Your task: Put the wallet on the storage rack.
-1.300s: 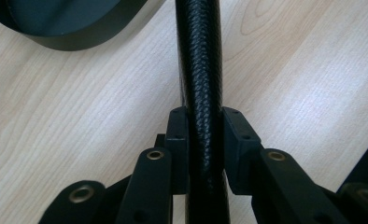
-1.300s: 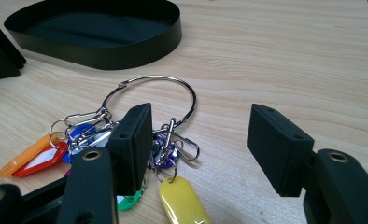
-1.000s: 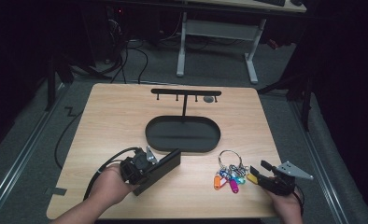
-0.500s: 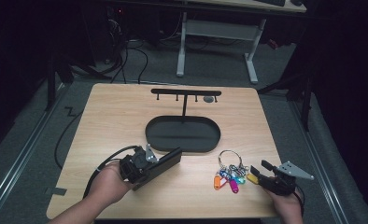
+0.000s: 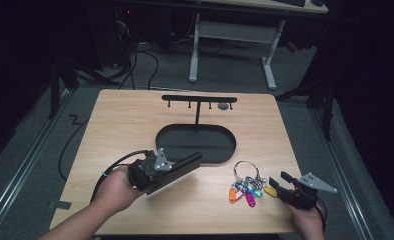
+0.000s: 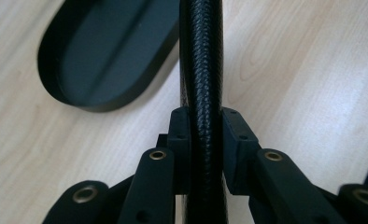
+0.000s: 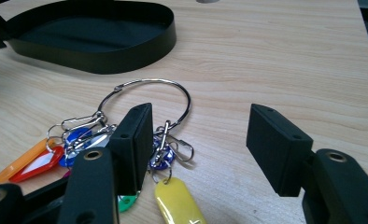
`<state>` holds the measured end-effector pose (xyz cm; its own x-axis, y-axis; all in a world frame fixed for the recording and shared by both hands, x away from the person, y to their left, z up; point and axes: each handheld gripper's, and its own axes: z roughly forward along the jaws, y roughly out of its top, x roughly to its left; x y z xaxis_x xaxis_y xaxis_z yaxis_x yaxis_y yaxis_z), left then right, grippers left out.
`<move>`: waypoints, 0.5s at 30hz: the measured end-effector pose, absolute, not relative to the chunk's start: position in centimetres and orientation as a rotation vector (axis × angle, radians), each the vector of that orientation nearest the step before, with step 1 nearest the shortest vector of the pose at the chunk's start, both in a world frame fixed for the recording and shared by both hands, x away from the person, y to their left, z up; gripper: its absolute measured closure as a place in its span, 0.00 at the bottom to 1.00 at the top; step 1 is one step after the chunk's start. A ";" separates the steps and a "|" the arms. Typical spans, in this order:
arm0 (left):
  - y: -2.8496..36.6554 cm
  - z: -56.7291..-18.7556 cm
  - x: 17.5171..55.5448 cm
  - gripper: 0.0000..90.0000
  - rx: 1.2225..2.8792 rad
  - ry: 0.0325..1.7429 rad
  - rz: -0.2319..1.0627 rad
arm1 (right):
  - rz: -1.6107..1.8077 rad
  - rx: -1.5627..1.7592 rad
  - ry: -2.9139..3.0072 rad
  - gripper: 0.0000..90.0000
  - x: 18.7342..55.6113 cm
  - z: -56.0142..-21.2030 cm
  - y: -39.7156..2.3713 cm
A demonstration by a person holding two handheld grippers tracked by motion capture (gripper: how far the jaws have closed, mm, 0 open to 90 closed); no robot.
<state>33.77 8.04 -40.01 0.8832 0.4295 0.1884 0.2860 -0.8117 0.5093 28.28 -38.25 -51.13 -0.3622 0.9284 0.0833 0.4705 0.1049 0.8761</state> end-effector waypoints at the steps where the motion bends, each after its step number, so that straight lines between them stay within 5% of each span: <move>1: 8.1 -40.0 33.9 0.84 2.568 0.509 0.415 | 1.199 1.371 1.881 0.46 28.3 -51.1 -38.3; 15: 7.6 -39.2 34.9 0.84 2.513 0.419 0.545 | 1.169 1.373 1.897 0.46 28.0 -51.5 -38.4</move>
<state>34.95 7.60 -39.24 0.8705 0.3953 0.2933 0.1814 -0.8115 0.5555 27.97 -38.36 -51.51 -0.3520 0.9330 0.0746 0.4859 0.1140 0.8666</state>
